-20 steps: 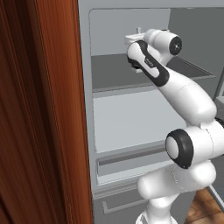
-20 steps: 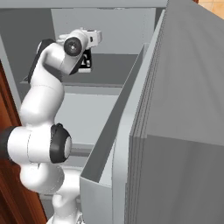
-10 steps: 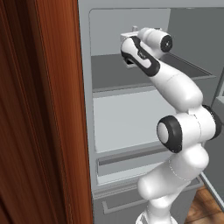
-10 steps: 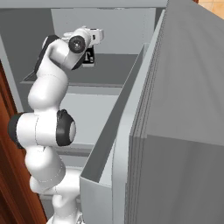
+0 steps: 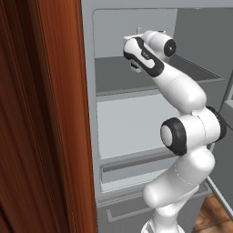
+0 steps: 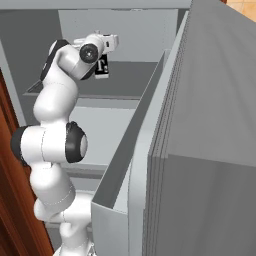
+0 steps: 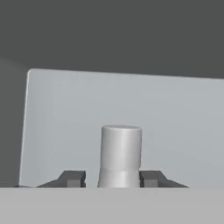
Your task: Place the liquor on the top shelf of the fridge to keep it out of children's reach, and place the lemon and onion on lower shelves for easy access.
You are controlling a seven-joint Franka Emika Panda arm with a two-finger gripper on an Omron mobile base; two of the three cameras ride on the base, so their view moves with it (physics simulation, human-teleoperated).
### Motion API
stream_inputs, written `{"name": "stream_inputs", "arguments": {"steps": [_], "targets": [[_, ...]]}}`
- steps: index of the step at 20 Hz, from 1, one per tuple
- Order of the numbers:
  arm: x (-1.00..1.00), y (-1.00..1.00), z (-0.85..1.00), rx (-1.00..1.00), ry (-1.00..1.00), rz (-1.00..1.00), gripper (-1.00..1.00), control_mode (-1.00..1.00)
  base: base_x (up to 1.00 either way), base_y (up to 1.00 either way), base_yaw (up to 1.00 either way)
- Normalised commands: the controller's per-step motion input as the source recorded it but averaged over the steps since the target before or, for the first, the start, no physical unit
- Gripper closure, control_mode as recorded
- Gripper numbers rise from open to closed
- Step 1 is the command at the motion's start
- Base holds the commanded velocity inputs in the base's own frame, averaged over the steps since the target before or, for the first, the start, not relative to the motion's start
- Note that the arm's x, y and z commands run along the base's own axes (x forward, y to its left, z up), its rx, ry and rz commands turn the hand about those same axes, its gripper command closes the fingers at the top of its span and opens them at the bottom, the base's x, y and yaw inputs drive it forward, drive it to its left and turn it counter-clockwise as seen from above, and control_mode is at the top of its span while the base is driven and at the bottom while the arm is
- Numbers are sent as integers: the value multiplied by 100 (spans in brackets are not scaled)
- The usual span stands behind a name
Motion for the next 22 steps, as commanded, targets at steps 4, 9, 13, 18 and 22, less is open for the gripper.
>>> {"name": "stream_inputs", "arguments": {"steps": [4,9,13,18,22], "targets": [[0,1,-4,-1,0,0,-100,-100,0,0,0],[-8,0,0,-3,0,0,-100,-100,0,0,0],[-51,0,5,-8,5,0,-100,-100,0,0,0],[-94,0,3,-12,14,0,-100,-100,0,0,0],[-100,0,1,-13,14,0,-100,-100,0,0,0]]}}
